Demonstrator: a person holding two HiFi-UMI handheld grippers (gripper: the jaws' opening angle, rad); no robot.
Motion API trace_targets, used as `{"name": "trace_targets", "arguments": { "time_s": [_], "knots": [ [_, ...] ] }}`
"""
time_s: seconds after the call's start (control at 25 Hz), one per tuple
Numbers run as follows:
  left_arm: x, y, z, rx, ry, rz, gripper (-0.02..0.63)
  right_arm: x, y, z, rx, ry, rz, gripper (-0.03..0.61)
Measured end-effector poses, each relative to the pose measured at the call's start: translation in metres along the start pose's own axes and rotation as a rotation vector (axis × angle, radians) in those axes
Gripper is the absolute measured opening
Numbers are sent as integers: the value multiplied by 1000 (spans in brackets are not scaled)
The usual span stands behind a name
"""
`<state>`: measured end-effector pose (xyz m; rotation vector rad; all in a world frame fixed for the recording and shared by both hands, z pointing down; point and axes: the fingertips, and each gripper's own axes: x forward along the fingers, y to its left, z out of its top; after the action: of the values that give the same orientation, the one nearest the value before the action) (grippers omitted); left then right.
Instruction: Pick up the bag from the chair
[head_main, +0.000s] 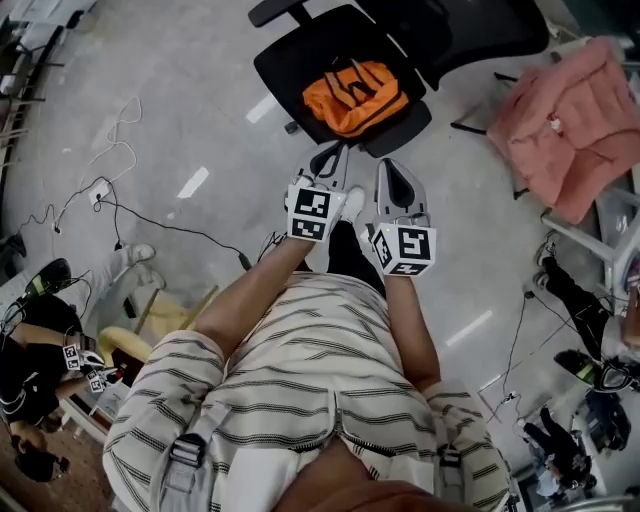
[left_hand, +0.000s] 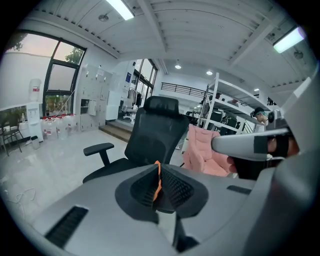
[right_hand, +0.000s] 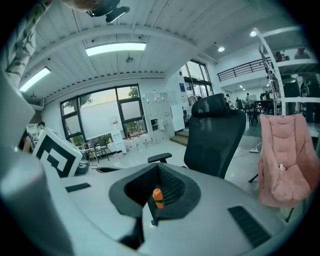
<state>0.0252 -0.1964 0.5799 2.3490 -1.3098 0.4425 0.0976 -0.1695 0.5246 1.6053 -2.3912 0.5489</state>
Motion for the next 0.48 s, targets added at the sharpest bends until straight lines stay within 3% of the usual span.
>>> {"name": "trace_targets", "arguments": {
  "time_s": [0.28, 0.4, 0.48],
  "knots": [
    [23, 13, -25, -104, 60, 23, 32, 4, -6, -11, 19, 18, -2, 18],
    [33, 18, -38, -171, 92, 16, 118, 4, -10, -15, 24, 24, -9, 18],
    [38, 22, -45, -189, 112, 26, 140, 3, -14, -18, 29, 32, -12, 18]
  ]
}}
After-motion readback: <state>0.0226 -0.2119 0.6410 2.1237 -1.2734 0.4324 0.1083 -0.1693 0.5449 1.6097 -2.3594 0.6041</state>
